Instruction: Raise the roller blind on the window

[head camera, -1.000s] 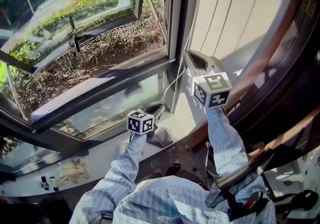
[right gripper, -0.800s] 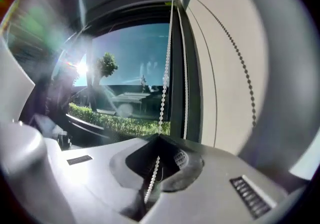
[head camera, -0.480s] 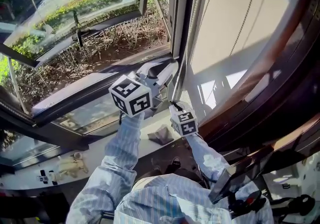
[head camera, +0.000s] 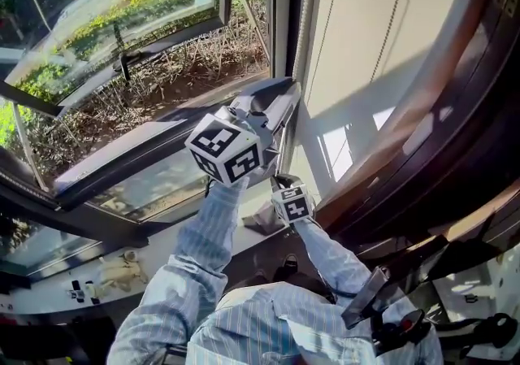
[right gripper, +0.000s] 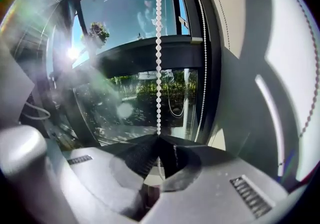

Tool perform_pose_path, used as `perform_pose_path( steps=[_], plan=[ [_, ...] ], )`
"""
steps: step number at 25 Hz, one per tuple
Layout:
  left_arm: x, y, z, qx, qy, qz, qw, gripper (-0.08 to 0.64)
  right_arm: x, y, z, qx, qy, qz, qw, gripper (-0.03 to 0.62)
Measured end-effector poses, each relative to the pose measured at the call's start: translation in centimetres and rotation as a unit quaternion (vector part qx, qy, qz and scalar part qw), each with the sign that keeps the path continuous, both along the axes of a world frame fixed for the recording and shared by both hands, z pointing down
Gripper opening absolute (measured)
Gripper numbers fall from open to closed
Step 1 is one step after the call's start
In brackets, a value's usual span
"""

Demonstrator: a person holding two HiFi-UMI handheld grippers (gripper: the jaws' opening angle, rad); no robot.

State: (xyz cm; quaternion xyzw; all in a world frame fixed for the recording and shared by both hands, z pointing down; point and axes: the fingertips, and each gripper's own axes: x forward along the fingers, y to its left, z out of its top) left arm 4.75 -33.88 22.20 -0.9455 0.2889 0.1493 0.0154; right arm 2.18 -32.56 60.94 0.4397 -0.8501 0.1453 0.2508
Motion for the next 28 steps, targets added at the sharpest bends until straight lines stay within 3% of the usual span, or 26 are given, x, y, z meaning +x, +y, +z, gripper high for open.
perform_pose_path(
  steps=[6, 8, 12, 16, 18, 24, 26, 28],
  plan=[
    [0.2, -0.7, 0.4, -0.006, 0.012, -0.001, 0.9999, 0.009, 0.2, 1.0, 0.9, -0.002, -0.010, -0.003, 1.000, 0.005],
    [0.2, -1.1, 1.8, -0.023, -0.014, -0.019, 0.9994, 0.008, 0.2, 1.6, 2.1, -0.018, -0.004, -0.004, 1.000, 0.005],
    [1.0, -2.4, 8.4, -0.113, -0.069, -0.028, 0.9907, 0.006, 2.7, 4.0, 7.8, -0.105, 0.029, 0.018, 0.994, 0.005],
    [1.6, -3.2, 18.2, -0.202, -0.103, -0.040, 0.9731, 0.006, 5.8, 9.2, 15.2, -0.230, 0.032, 0.053, 0.971, 0.005],
    [1.4, -3.6, 21.7, -0.229, -0.109, -0.052, 0.9658, 0.006, 6.5, 11.4, 17.2, -0.249, 0.025, 0.061, 0.966, 0.005],
    [1.0, -5.6, 24.2, -0.246, -0.101, -0.046, 0.9630, 0.006, 5.7, 10.7, 17.3, -0.225, 0.040, 0.036, 0.973, 0.006],
    [1.2, -6.0, 23.9, -0.255, -0.087, -0.030, 0.9625, 0.006, 5.5, 8.8, 14.5, -0.183, 0.030, 0.034, 0.982, 0.008],
    [1.2, -6.0, 23.9, -0.260, -0.083, -0.025, 0.9616, 0.006, 5.6, 6.3, 9.1, -0.113, -0.007, 0.037, 0.993, 0.014]
  ],
)
